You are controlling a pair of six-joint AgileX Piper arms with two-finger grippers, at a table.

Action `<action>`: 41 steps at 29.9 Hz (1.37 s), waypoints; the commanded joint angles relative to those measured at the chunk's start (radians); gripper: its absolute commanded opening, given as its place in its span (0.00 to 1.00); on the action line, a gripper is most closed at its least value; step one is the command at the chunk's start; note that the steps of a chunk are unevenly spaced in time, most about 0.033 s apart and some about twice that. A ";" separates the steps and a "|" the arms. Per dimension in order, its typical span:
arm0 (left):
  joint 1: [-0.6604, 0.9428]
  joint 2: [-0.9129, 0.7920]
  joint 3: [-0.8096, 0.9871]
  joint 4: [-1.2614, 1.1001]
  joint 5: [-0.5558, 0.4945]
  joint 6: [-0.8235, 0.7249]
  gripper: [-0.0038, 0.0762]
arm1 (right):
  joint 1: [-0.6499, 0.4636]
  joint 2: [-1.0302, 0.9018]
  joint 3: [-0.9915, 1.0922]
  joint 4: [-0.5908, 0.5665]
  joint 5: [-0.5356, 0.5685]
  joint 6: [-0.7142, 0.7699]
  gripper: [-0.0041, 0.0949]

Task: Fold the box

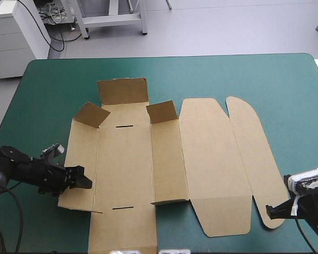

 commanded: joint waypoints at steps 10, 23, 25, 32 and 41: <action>-0.005 -0.025 -0.023 -0.052 0.090 -0.020 0.04 | -0.001 0.006 -0.024 -0.010 -0.061 -0.005 0.02; -0.158 -0.013 -0.407 0.278 0.090 -0.147 0.04 | -0.001 0.006 -0.024 -0.006 -0.059 -0.005 0.02; -0.221 -0.001 -0.479 0.345 0.090 -0.148 0.04 | -0.001 0.006 -0.024 -0.004 -0.066 -0.005 0.02; -0.496 0.086 -0.709 0.634 0.085 -0.163 0.04 | -0.001 0.006 -0.024 -0.001 -0.080 -0.003 0.02; -0.758 0.214 -0.816 0.932 0.018 -0.037 0.04 | -0.001 0.006 -0.024 0.007 -0.080 0.009 0.02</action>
